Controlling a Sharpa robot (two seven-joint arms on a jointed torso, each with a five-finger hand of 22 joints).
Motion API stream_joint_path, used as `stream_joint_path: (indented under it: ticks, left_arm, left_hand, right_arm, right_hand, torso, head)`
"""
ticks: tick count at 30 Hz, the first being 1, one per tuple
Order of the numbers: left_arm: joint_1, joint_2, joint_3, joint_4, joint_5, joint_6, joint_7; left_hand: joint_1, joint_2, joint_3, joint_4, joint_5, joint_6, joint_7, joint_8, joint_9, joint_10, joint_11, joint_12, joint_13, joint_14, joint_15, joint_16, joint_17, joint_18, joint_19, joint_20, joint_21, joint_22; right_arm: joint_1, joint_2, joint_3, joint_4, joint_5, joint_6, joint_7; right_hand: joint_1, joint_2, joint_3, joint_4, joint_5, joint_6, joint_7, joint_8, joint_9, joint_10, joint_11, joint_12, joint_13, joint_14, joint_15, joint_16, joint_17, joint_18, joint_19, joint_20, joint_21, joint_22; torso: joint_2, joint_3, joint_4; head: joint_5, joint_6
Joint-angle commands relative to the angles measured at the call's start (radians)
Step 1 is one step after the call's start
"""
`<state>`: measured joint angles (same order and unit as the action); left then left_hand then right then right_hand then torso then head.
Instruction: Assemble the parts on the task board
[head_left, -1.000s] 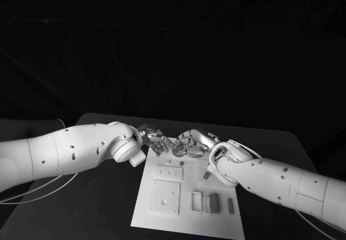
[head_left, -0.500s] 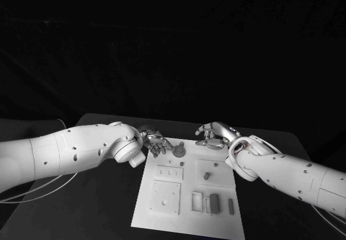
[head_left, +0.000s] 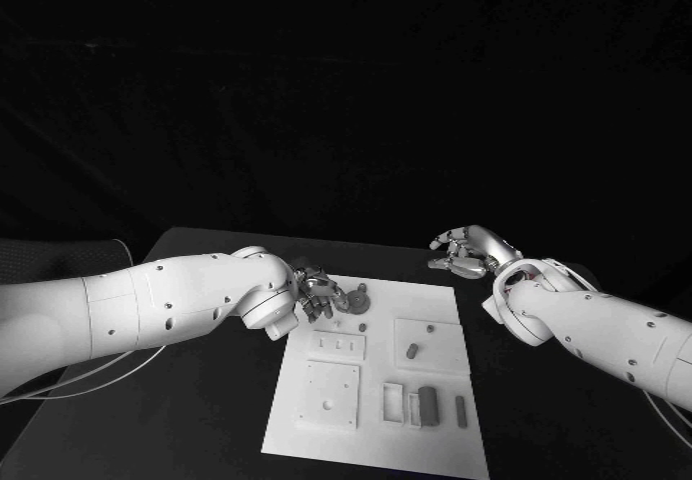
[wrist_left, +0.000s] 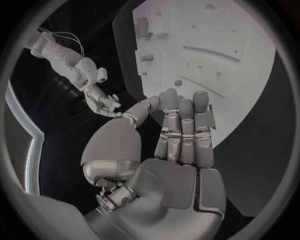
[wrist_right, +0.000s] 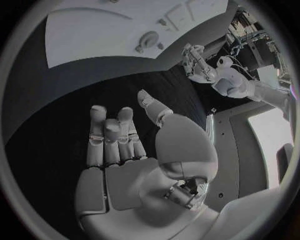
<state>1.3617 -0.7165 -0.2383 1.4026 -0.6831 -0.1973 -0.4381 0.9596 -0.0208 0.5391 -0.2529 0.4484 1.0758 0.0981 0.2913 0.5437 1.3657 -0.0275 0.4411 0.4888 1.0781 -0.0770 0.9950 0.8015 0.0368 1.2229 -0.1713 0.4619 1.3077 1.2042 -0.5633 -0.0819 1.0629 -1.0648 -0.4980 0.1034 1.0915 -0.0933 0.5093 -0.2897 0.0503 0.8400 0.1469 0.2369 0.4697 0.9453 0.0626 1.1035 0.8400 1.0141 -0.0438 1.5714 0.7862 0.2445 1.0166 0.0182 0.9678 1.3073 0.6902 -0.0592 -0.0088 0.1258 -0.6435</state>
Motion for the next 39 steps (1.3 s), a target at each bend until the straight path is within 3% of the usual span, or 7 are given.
stream_joint_path:
  ticks: [1,6,13,23,29,39]
  left_arm:
    - [-0.002,0.006,0.001,0.012,-0.119,0.030,-0.041]
    - [-0.004,0.013,0.000,0.031,-0.208,0.065,-0.076]
    - [-0.008,0.025,0.000,0.031,-0.217,0.080,-0.109]
    - [-0.023,0.034,0.000,0.025,-0.249,0.109,-0.116]
    - [-0.029,0.044,0.000,0.010,-0.279,0.113,-0.119]
    - [-0.041,0.050,0.000,-0.009,-0.309,0.137,-0.108]
  left_hand:
    - [-0.013,0.004,-0.002,-0.011,0.026,0.078,-0.052,0.087,0.070,0.002,-0.011,0.016,0.013,0.011,-0.006,0.013,0.006,0.037,0.008,-0.005,0.020,0.027]
    - [-0.028,0.005,0.002,-0.029,0.081,0.089,-0.061,0.106,0.086,0.003,-0.021,0.051,0.041,0.023,-0.020,0.041,0.013,0.035,0.014,-0.019,0.067,0.026]
    - [-0.033,0.006,0.008,-0.033,0.127,0.092,-0.068,0.129,0.116,-0.002,-0.030,0.093,0.071,0.031,-0.034,0.077,0.008,0.034,0.015,-0.034,0.121,0.026]
    - [-0.056,0.009,0.008,-0.021,0.123,0.107,-0.080,0.152,0.147,0.001,-0.042,0.136,0.097,0.038,-0.046,0.117,0.003,0.034,0.016,-0.046,0.172,0.025]
    - [-0.062,0.009,0.009,-0.014,0.119,0.116,-0.087,0.163,0.162,0.005,-0.049,0.156,0.108,0.043,-0.052,0.136,0.000,0.035,0.019,-0.052,0.195,0.024]
    - [-0.065,0.010,0.009,-0.011,0.111,0.123,-0.093,0.171,0.174,0.010,-0.055,0.172,0.116,0.049,-0.058,0.151,-0.002,0.036,0.022,-0.058,0.215,0.024]
  right_arm:
    - [0.001,0.001,0.003,-0.015,0.037,0.002,0.016]
    - [0.003,-0.002,0.009,-0.028,0.039,0.005,0.016]
    - [0.006,-0.001,0.011,-0.029,0.049,0.010,0.016]
    - [0.007,-0.002,0.011,-0.027,0.048,0.011,0.015]
    - [0.007,0.001,0.011,-0.022,0.048,0.014,0.016]
    - [0.008,0.005,0.012,-0.019,0.048,0.016,0.016]
  right_hand:
    - [0.010,0.001,-0.004,-0.002,0.001,-0.024,0.031,0.000,-0.001,-0.003,0.003,-0.001,0.001,-0.003,0.004,-0.007,-0.002,0.017,-0.005,-0.002,-0.004,0.002]
    - [0.010,0.001,-0.004,-0.002,0.001,-0.024,0.031,0.000,-0.001,-0.003,0.003,-0.001,0.000,-0.003,0.004,-0.007,-0.002,0.017,-0.005,-0.002,-0.004,0.002]
    - [0.010,0.002,-0.005,-0.001,0.001,-0.024,0.031,0.000,-0.001,-0.004,0.003,-0.001,0.000,-0.003,0.004,-0.007,-0.002,0.017,-0.006,-0.001,-0.004,0.002]
    - [0.010,0.003,-0.005,-0.001,0.001,-0.024,0.031,0.000,-0.002,-0.004,0.003,-0.001,0.000,-0.003,0.004,-0.007,-0.002,0.017,-0.006,-0.001,-0.005,0.002]
    - [0.010,0.003,-0.005,-0.001,0.001,-0.024,0.031,0.000,-0.002,-0.004,0.003,-0.001,0.000,-0.004,0.004,-0.007,-0.002,0.017,-0.006,-0.001,-0.005,0.002]
    - [0.010,0.004,-0.006,-0.001,0.001,-0.024,0.031,0.000,-0.002,-0.004,0.003,-0.001,0.000,-0.004,0.004,-0.007,-0.002,0.017,-0.006,0.000,-0.005,0.002]
  torso:
    - [0.001,0.0007,0.0006]
    - [0.001,-0.0012,0.0005]
    - [0.000,-0.0011,0.0004]
    - [0.001,-0.0019,0.0011]
    - [0.001,-0.0001,-0.0006]
    - [0.002,-0.0004,-0.0010]
  head:
    - [-0.002,-0.004]
    - [-0.001,-0.007]
    - [-0.002,-0.012]
    - [-0.004,-0.023]
    - [-0.001,-0.030]
    - [0.004,-0.033]
